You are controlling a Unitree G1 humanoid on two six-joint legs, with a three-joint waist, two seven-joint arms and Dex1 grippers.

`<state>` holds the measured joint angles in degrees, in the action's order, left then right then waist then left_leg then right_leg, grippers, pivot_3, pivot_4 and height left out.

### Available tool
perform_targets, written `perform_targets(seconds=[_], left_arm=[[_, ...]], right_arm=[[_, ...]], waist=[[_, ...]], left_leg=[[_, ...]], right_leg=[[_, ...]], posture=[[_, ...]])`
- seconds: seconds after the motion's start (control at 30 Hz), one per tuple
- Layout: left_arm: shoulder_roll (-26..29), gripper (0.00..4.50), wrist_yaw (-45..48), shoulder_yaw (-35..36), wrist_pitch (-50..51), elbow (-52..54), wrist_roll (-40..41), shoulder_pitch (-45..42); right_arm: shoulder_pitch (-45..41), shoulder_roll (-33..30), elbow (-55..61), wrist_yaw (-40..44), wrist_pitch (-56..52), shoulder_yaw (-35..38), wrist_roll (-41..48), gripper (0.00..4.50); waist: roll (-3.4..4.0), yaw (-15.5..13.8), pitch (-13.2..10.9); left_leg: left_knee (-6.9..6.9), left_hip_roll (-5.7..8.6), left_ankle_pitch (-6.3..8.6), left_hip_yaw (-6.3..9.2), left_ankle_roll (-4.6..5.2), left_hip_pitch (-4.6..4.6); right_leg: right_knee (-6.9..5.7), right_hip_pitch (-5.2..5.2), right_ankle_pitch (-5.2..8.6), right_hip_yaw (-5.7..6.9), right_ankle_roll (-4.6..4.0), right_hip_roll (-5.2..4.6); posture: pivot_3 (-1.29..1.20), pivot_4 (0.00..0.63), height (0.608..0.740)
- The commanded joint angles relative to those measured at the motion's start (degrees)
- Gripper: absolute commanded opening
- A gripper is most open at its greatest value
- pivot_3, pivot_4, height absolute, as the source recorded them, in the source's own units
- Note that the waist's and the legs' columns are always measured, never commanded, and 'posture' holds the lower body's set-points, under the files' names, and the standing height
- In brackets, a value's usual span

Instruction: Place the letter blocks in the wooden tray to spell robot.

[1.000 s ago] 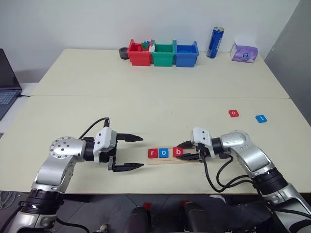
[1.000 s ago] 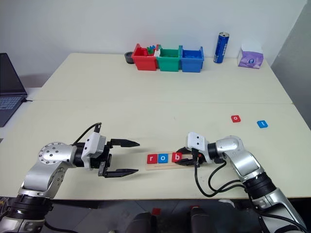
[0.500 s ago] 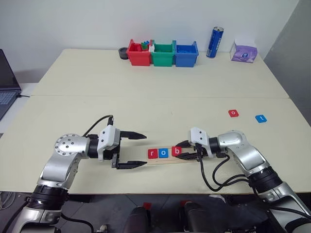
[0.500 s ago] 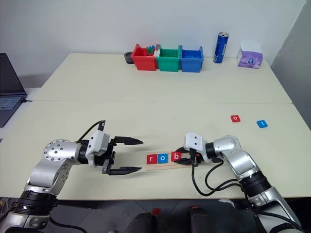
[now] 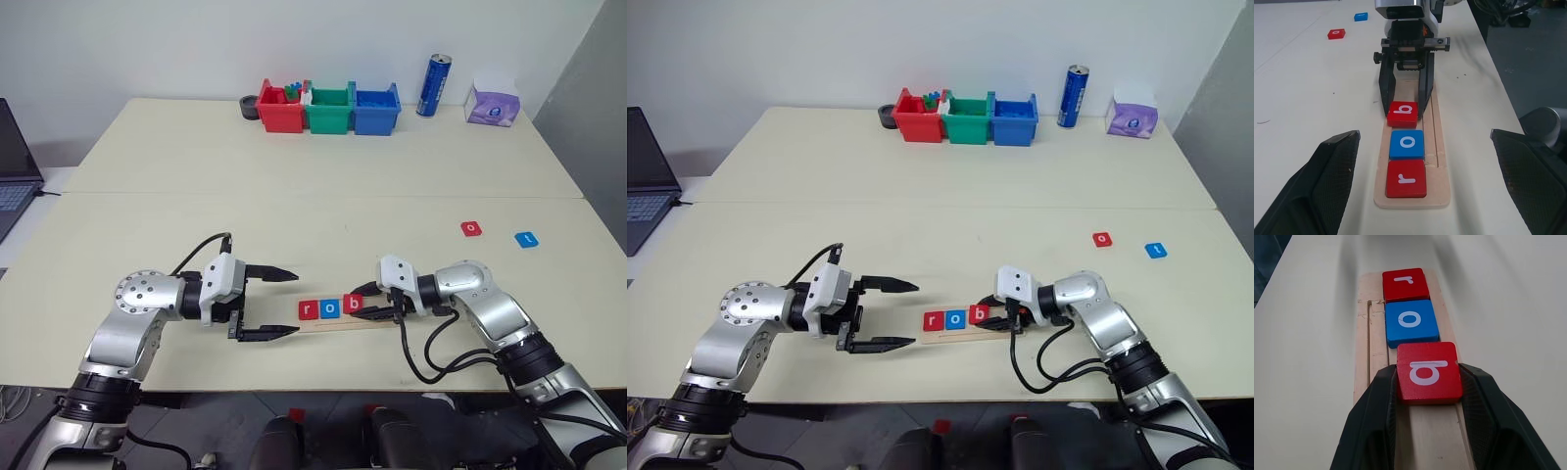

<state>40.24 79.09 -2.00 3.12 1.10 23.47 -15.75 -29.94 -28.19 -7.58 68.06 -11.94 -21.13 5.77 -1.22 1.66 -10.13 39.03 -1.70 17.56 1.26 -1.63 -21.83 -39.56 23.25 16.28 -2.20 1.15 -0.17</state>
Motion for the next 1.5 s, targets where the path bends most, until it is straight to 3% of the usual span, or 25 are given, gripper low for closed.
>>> perform_targets(seconds=[0.03, 0.1, 0.37, 0.63, 0.73, 1.07, 1.5], left_arm=[[-0.18, 4.50, -0.34, 0.09, -1.08, 0.67, -0.04, -0.87], [-0.27, 4.50, -0.35, 0.04, -1.13, 0.62, -0.09, -0.91], [-0.58, 4.50, -0.50, -0.10, -1.40, 0.25, -0.38, -1.16], [-0.61, 4.50, -0.63, -0.15, -1.20, 0.62, -0.32, -0.96], [-0.61, 4.50, -0.64, -0.18, -1.23, 0.58, -0.36, -0.93], [-0.78, 4.50, -0.50, -0.43, -1.18, 0.38, -0.37, -1.29], [-0.60, 4.50, -0.34, -0.85, -0.99, 0.28, -0.27, -1.74]], right_arm=[[-0.86, -0.43, 1.77, 1.46, 0.27, 0.74, 1.07, 1.47], [-0.90, -0.40, 1.78, 1.68, 0.12, 0.90, 1.19, 1.47], [-1.02, -0.02, 1.94, 1.51, -0.91, 1.69, 1.83, 4.36], [-0.79, -1.49, 4.10, 1.81, -2.83, 4.30, 4.15, 4.45], [-0.22, -2.66, 5.92, 2.60, -4.75, 5.76, 6.04, 3.83], [3.96, -5.42, 10.84, 1.16, -6.32, 6.66, 7.18, 0.14], [4.45, -3.50, 5.09, -1.22, -0.47, 3.82, 2.34, 0.02]], waist=[[0.00, 0.00, 0.00], [0.00, 0.00, 0.00], [0.00, 0.00, 0.00], [0.00, -0.01, 0.00], [0.00, -0.01, 0.00], [0.00, -0.02, 0.00], [0.00, -0.01, 0.00]], left_leg=[[0.00, 0.00, 0.00, 0.00, 0.00, 0.00], [0.00, 0.00, 0.00, 0.00, 0.00, 0.00], [0.00, 0.00, 0.00, 0.00, 0.00, 0.00], [0.00, 0.00, 0.00, 0.01, 0.00, 0.00], [0.00, -0.01, 0.00, 0.01, 0.00, -0.01], [0.00, -0.01, 0.00, 0.01, 0.00, -0.01], [0.00, 0.01, 0.00, 0.01, 0.00, -0.01]], right_leg=[[0.00, 0.00, 0.00, 0.00, 0.00, 0.00], [0.00, 0.00, 0.00, 0.01, 0.00, 0.00], [0.00, 0.00, 0.00, 0.00, 0.00, 0.00], [0.00, 0.00, 0.00, 0.00, 0.00, -0.01], [0.00, 0.00, 0.00, 0.00, 0.00, -0.01], [0.00, 0.00, 0.00, -0.01, 0.00, -0.01], [0.00, 0.00, 0.00, 0.00, 0.00, 0.00]], posture=[[0.00, 0.150, 0.740], [0.00, 0.150, 0.740], [0.00, 0.150, 0.740], [0.00, 0.150, 0.740], [0.00, 0.150, 0.740], [0.00, 0.150, 0.740], [0.00, 0.150, 0.740]])
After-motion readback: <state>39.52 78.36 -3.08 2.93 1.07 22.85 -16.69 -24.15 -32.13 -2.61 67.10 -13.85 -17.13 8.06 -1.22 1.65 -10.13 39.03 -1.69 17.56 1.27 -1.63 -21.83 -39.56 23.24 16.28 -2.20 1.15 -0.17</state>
